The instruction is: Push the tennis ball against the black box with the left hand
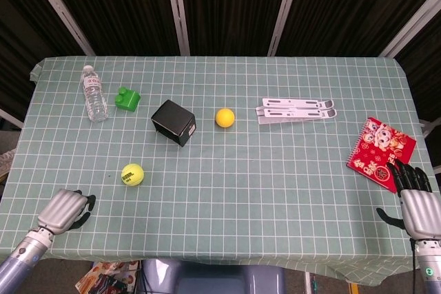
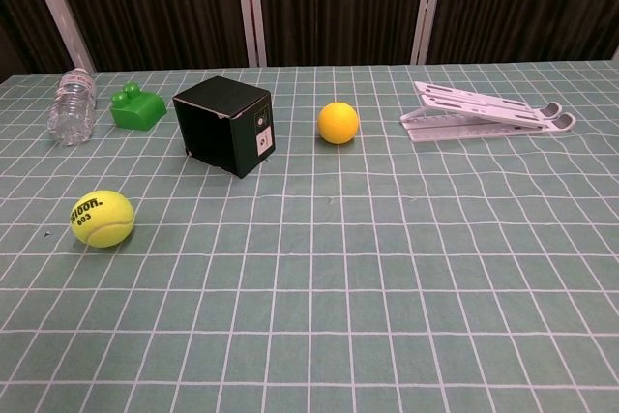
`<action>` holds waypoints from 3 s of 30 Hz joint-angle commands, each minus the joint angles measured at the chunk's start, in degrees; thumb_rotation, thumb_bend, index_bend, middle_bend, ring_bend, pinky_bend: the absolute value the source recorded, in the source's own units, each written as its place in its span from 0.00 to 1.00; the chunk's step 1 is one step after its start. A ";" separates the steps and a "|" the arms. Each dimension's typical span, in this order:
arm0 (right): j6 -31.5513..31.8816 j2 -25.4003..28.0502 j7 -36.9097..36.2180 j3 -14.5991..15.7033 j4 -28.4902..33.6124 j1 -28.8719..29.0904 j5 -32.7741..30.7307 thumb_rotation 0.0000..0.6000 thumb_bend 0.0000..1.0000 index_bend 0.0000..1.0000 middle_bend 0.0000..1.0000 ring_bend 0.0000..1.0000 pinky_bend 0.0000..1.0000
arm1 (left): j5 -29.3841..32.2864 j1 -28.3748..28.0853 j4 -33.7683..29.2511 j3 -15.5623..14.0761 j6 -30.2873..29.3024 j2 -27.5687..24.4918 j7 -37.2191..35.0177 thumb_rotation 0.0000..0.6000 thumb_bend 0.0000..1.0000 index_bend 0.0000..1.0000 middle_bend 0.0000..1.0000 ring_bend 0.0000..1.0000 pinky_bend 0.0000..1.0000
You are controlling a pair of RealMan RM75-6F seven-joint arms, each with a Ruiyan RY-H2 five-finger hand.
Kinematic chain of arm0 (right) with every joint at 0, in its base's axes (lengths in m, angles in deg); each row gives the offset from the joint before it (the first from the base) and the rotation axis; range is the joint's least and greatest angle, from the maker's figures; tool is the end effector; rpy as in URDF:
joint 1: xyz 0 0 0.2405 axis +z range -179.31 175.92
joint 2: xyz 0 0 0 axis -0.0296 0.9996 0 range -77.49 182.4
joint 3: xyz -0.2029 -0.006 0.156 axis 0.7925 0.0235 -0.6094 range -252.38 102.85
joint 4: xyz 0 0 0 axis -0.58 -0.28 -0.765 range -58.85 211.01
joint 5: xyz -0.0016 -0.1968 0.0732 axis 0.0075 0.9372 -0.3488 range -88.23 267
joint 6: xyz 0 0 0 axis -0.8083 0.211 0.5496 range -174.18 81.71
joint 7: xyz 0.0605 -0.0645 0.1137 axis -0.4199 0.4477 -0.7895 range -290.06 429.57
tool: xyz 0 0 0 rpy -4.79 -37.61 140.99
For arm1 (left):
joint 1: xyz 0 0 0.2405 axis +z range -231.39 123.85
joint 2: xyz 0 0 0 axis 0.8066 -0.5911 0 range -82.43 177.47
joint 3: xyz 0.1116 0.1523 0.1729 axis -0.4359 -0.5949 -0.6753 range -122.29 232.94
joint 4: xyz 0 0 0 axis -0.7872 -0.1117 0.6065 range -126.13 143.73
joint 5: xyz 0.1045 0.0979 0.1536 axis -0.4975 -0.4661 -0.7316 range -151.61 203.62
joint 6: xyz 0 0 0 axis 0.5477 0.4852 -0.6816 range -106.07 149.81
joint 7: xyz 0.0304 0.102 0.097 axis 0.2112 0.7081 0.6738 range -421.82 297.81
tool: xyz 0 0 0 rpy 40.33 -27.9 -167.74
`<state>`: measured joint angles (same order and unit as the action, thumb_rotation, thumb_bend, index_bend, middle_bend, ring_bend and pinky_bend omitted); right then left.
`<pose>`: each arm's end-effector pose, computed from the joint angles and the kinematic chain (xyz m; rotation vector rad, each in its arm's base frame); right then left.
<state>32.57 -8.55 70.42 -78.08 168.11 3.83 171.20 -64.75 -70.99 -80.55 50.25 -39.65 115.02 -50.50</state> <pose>-0.3293 -0.1860 0.1690 1.3978 -0.9470 0.7691 -0.3028 0.2000 0.0723 -1.9753 -0.8788 -0.5630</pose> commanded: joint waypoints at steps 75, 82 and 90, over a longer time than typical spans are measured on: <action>1.17 2.30 -4.14 1.57 0.91 -0.92 2.94 1.00 0.23 0.00 0.00 0.00 0.00 | 12.46 -21.45 25.03 10.96 12.42 25.27 -3.40 1.00 0.34 0.43 0.33 0.25 0.37; 0.61 2.51 -3.11 1.79 1.37 -1.01 2.37 1.00 0.23 0.00 0.00 0.00 0.00 | 12.18 -23.14 26.84 11.19 12.88 26.18 -2.65 1.00 0.34 0.43 0.32 0.22 0.30; 0.82 2.95 -2.40 2.11 2.24 -1.34 2.48 1.00 0.23 0.00 0.00 0.00 0.00 | 12.60 -24.42 28.28 11.55 12.83 26.70 -1.15 1.00 0.34 0.40 0.25 0.12 0.19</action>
<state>33.38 -5.62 68.02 -75.99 170.33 2.51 173.68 -52.20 -95.28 -52.31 61.92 -26.78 141.62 -52.15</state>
